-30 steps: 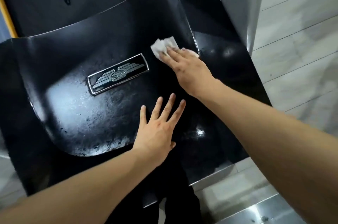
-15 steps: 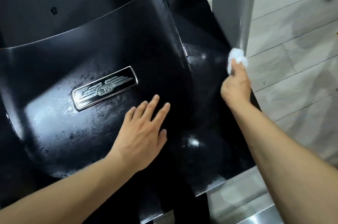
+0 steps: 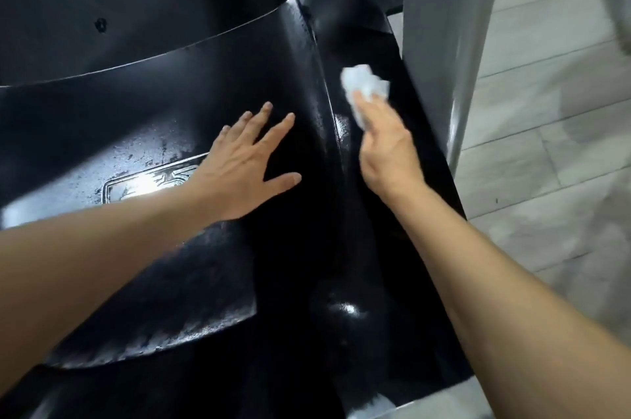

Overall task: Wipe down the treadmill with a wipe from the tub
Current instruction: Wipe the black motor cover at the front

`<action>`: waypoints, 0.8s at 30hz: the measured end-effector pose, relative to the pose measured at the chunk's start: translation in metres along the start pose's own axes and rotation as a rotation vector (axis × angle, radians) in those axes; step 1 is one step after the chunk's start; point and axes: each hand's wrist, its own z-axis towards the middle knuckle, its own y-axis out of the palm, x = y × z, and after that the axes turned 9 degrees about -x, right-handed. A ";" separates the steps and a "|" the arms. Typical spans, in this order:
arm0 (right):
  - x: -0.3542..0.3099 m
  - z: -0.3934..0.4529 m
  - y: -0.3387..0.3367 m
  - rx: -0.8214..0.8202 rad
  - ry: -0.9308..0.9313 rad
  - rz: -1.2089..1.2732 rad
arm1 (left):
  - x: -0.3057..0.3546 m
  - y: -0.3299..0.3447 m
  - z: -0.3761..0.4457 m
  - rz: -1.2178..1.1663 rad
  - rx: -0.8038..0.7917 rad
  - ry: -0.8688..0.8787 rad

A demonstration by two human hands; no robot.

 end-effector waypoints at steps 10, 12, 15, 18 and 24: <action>0.016 0.068 -0.006 0.031 0.212 -0.103 | -0.033 -0.030 0.036 -0.027 -0.087 -0.115; -0.012 0.080 0.004 -0.046 0.088 -0.075 | -0.033 -0.032 0.039 -0.029 -0.129 -0.122; -0.039 0.094 0.018 -0.225 -0.174 -0.042 | -0.033 -0.035 0.042 -0.040 -0.136 -0.127; -0.029 0.120 0.013 -0.243 -0.173 -0.078 | -0.034 -0.036 0.042 -0.036 -0.152 -0.130; -0.005 0.168 -0.007 -0.085 0.269 -0.213 | -0.034 -0.033 0.044 -0.062 -0.159 -0.115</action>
